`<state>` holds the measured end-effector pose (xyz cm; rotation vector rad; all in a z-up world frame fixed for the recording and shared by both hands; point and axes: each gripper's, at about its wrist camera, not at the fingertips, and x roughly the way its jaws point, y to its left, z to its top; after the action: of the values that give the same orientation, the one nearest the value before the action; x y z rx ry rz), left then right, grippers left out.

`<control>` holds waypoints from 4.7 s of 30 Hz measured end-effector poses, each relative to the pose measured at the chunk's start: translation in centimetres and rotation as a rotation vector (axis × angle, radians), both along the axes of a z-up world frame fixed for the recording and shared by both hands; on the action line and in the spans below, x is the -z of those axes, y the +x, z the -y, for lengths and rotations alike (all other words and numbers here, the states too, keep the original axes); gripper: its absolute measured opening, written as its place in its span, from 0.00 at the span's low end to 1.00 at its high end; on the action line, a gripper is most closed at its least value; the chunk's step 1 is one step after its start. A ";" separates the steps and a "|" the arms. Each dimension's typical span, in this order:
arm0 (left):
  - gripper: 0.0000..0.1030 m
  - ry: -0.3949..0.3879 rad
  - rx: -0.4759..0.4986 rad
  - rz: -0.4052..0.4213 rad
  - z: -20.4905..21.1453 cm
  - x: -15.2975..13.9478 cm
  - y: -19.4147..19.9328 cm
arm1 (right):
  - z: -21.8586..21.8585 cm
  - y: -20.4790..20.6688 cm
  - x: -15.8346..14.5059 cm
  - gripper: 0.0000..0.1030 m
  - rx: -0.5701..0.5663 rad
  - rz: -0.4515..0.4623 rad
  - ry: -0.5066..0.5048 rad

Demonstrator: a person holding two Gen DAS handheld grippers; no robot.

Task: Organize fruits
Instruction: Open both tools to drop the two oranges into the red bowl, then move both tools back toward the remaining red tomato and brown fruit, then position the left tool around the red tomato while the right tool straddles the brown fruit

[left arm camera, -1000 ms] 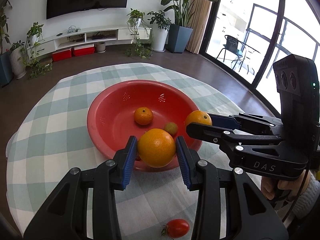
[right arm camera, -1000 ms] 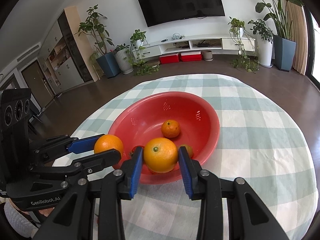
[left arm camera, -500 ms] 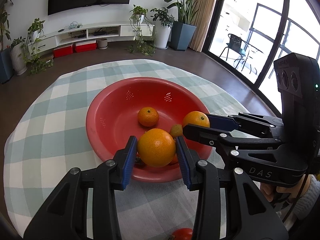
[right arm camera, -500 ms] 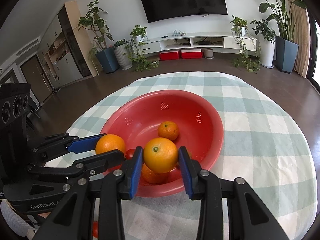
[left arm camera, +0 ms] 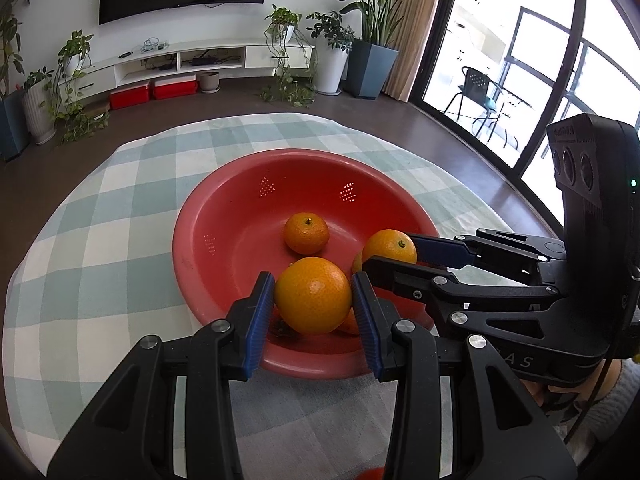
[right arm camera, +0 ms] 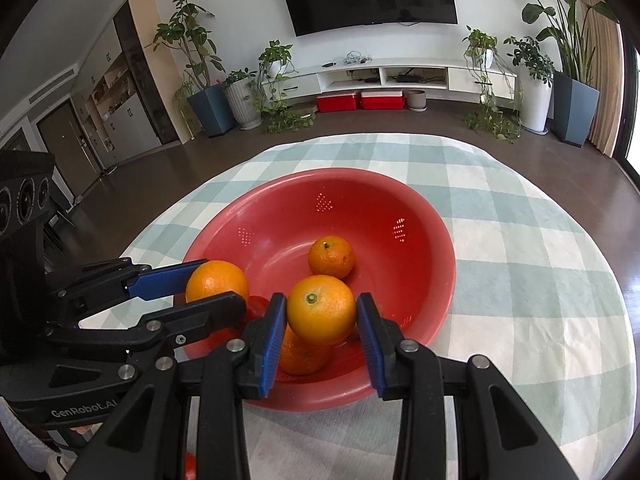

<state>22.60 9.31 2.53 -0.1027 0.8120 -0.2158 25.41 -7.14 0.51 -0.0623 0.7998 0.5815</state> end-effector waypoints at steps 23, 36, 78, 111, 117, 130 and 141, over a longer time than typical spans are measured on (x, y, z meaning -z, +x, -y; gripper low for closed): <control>0.36 0.046 -0.028 -0.004 -0.2 1.4 1.2 | -0.3 0.4 0.4 0.39 0.016 0.009 -0.025; 0.36 0.057 -0.048 0.016 -0.9 1.1 1.1 | 0.1 -0.3 -0.3 0.39 0.016 0.021 -0.005; 0.42 -0.008 -0.077 0.060 -1.3 -0.4 -6.4 | 2.3 -9.7 -0.9 0.40 0.049 0.030 0.109; 0.42 0.030 -0.051 0.045 1.8 1.2 -14.9 | 0.4 -18.5 2.7 0.44 -0.061 0.022 0.016; 0.42 0.041 -0.044 0.045 2.3 1.5 -15.7 | 0.3 -19.1 2.9 0.45 -0.070 0.016 0.017; 0.42 0.051 -0.033 0.043 2.7 1.6 -16.2 | -0.1 -20.1 3.3 0.45 -0.090 0.019 -0.001; 0.42 0.052 -0.026 0.038 2.9 1.9 -16.2 | -0.6 -20.5 3.6 0.45 -0.104 0.015 -0.020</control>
<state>6.35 6.37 0.62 -0.0602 0.7775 -0.1721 4.90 -6.55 -3.13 -0.1268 0.7910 0.6702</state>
